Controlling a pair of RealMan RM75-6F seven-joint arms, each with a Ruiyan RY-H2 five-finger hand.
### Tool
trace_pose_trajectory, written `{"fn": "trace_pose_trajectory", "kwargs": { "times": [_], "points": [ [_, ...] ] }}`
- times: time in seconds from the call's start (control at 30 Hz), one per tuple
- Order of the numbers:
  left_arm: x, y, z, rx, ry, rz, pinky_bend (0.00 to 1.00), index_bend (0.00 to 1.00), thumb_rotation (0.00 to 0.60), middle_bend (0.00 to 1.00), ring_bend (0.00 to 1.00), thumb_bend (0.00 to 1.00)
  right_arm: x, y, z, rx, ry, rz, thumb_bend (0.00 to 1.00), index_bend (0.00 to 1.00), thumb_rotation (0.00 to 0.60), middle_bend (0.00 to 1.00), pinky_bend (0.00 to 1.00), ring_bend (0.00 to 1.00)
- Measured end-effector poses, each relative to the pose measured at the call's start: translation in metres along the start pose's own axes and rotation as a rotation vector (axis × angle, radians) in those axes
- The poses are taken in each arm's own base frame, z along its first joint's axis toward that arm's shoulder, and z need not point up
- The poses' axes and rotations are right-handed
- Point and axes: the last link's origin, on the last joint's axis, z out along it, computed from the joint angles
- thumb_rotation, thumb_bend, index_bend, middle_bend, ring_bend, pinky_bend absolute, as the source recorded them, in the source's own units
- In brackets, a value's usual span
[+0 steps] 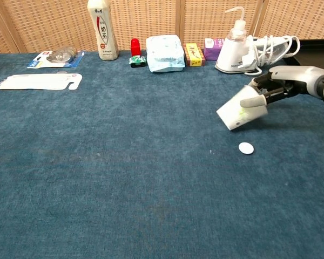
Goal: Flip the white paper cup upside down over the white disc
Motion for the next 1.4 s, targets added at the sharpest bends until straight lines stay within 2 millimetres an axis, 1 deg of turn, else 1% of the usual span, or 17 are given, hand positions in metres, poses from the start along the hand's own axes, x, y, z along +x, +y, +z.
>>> {"fn": "trace_pose_trajectory", "kwargs": {
  "times": [0.17,0.3,0.43,0.5,0.6,0.7,1.0,1.17,1.4],
  "points": [
    [0.0,0.001,0.0,-0.006,0.004,-0.004,0.45,0.41,0.6,0.47,0.35,0.23,0.015,0.005,-0.003,-0.001,0.048,-0.036,0.26,0.08,0.287,0.21,0.17,0.25],
    [-0.001,0.003,-0.001,-0.015,0.001,-0.009,0.45,0.41,0.6,0.47,0.35,0.23,0.026,0.005,-0.008,0.016,0.083,-0.122,0.26,0.09,0.289,0.21,0.17,0.25],
    [-0.001,0.002,-0.001,-0.012,0.002,-0.011,0.45,0.41,0.6,0.47,0.35,0.23,0.031,-0.003,-0.015,0.069,0.114,-0.237,0.26,0.16,0.286,0.22,0.17,0.25],
    [-0.001,0.002,-0.001,-0.013,0.003,-0.01,0.45,0.41,0.6,0.47,0.35,0.23,0.031,-0.009,-0.018,0.1,0.126,-0.297,0.27,0.21,0.288,0.23,0.17,0.25],
    [-0.001,0.001,-0.001,-0.013,0.003,-0.009,0.45,0.41,0.6,0.47,0.35,0.23,0.029,-0.018,-0.019,0.138,0.133,-0.374,0.27,0.26,0.294,0.23,0.16,0.25],
    [-0.001,0.0,-0.001,-0.009,0.002,-0.009,0.45,0.41,0.6,0.47,0.35,0.23,0.025,-0.029,-0.018,0.172,0.135,-0.428,0.27,0.28,0.296,0.23,0.16,0.25],
    [-0.003,-0.004,-0.003,0.001,-0.006,-0.012,0.45,0.41,0.6,0.47,0.35,0.23,0.01,-0.052,-0.005,0.206,0.148,-0.565,0.27,0.3,0.296,0.24,0.17,0.25],
    [-0.004,-0.007,-0.004,0.01,-0.01,-0.012,0.45,0.41,0.6,0.47,0.35,0.23,0.004,-0.052,0.002,0.202,0.159,-0.635,0.27,0.32,0.299,0.25,0.17,0.25],
    [-0.005,-0.008,-0.005,0.011,-0.011,-0.012,0.45,0.41,0.6,0.47,0.35,0.23,-0.002,-0.04,0.005,0.193,0.163,-0.709,0.27,0.33,0.303,0.26,0.17,0.25]
  ]
}}
